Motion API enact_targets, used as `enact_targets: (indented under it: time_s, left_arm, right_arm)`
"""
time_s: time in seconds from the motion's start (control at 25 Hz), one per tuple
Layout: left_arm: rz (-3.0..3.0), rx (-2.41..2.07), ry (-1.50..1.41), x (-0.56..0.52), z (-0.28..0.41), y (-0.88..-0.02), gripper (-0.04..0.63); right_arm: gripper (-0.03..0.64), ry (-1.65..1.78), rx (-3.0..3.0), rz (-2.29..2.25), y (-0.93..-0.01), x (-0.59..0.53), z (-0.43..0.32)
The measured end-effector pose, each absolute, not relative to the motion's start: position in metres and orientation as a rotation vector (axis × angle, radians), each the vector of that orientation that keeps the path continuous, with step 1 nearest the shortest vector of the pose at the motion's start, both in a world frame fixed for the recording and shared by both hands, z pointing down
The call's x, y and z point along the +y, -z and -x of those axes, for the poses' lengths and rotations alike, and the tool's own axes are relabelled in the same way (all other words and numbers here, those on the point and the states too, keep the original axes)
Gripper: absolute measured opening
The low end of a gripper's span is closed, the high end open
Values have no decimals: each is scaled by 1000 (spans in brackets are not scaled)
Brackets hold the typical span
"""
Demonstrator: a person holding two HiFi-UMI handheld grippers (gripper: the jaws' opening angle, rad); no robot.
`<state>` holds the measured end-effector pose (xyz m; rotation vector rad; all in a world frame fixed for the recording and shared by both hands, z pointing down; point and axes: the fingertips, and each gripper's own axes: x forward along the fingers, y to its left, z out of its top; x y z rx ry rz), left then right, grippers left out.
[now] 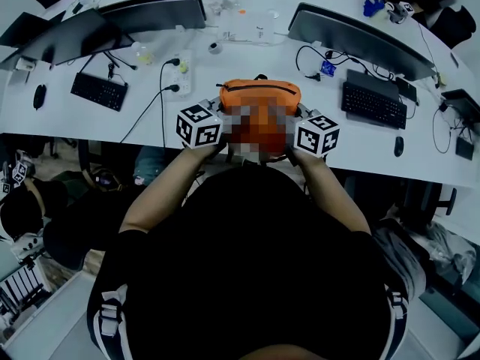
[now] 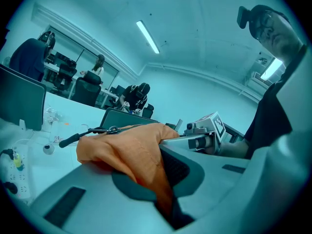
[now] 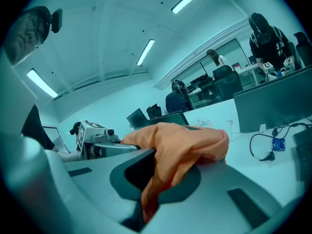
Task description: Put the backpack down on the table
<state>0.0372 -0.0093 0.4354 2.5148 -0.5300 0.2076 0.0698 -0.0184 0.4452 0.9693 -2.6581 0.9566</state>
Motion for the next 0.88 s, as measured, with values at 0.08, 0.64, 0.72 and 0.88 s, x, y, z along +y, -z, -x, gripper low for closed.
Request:
enact_targets:
  time_s: [0.08,0.64,0.72,0.88]
  left_arm:
    - [-2505,-539,-212,-14,-41,-436,37]
    - [-2486,-622,-220,-49,-63,-440,37]
    - [-2489,-626,-223,-52,-66,-441,37]
    - [-2484,-640,-235,-57,-70,-442,37]
  right_arm:
    - [23,-959,-2658,-948,-447,-24,-73]
    - [23,-928,-2686,-877,-451,-61,-93]
    - [23,-923,-2690,-874,-451,-64,-96]
    - [23,-933,-2695,-863,-453,-69,-100]
